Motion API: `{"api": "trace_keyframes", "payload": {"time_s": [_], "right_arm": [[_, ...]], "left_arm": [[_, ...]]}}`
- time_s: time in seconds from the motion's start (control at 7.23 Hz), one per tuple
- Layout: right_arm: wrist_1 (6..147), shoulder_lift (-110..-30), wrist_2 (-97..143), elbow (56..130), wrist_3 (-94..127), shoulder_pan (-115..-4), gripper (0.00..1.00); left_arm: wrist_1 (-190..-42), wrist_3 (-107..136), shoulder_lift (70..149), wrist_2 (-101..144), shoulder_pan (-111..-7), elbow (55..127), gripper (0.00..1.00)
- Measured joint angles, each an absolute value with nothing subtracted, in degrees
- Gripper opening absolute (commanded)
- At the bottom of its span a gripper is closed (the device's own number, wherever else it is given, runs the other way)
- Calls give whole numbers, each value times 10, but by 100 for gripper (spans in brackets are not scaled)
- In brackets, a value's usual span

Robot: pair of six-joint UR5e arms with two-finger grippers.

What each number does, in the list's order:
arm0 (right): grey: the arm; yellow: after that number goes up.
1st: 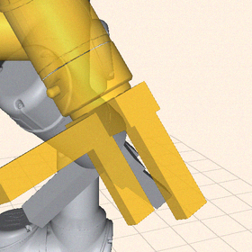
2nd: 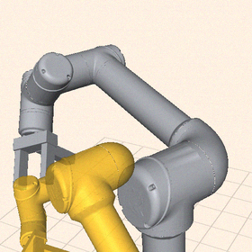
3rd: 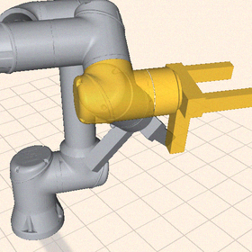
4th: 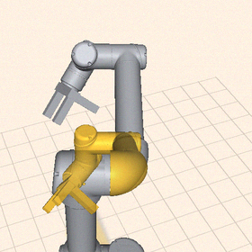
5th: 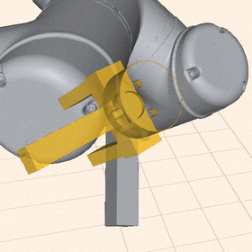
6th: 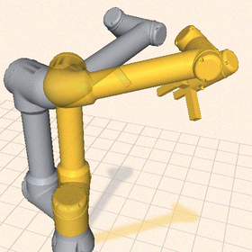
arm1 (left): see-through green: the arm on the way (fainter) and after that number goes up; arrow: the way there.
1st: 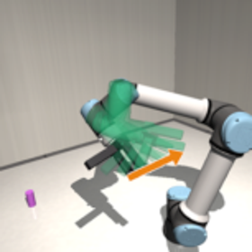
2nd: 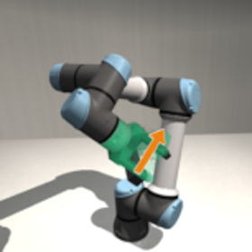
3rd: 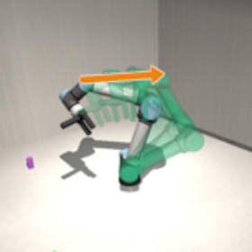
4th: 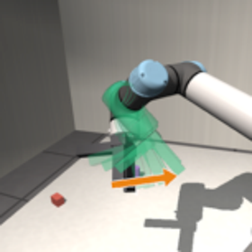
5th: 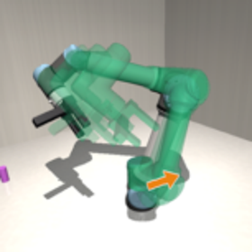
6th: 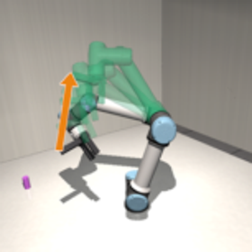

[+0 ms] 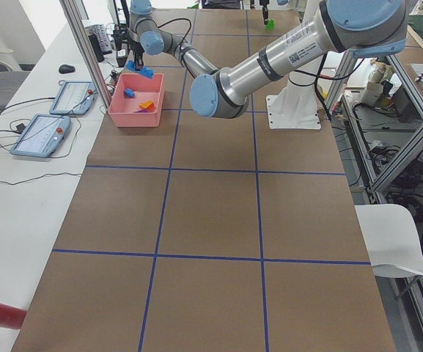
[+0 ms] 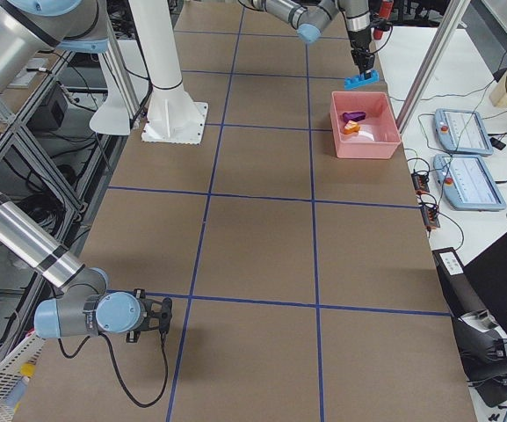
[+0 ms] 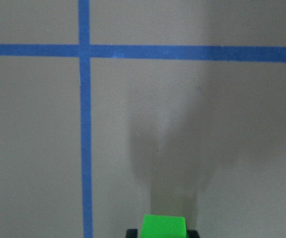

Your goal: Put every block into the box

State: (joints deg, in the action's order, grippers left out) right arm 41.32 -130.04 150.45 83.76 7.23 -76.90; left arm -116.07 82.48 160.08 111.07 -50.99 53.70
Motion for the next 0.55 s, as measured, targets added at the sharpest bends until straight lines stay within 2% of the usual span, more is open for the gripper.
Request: {"api": "trace_keyframes", "payload": {"time_s": [0.14, 0.28, 0.41, 0.55], "right_arm": [[417, -1296, 1520, 843, 74, -768, 0], [436, -1290, 1528, 861, 76, -769, 0], [484, -1285, 1532, 901, 78, -775, 0], [548, -1278, 1532, 953, 79, -786, 0]], "left_arm": [[-1200, 831, 1605, 1073, -494, 506, 32], [-1227, 833, 1607, 1044, -482, 485, 92], [-1242, 833, 1607, 1027, -472, 473, 100], [-1249, 833, 1607, 1019, -464, 469, 100]]}}
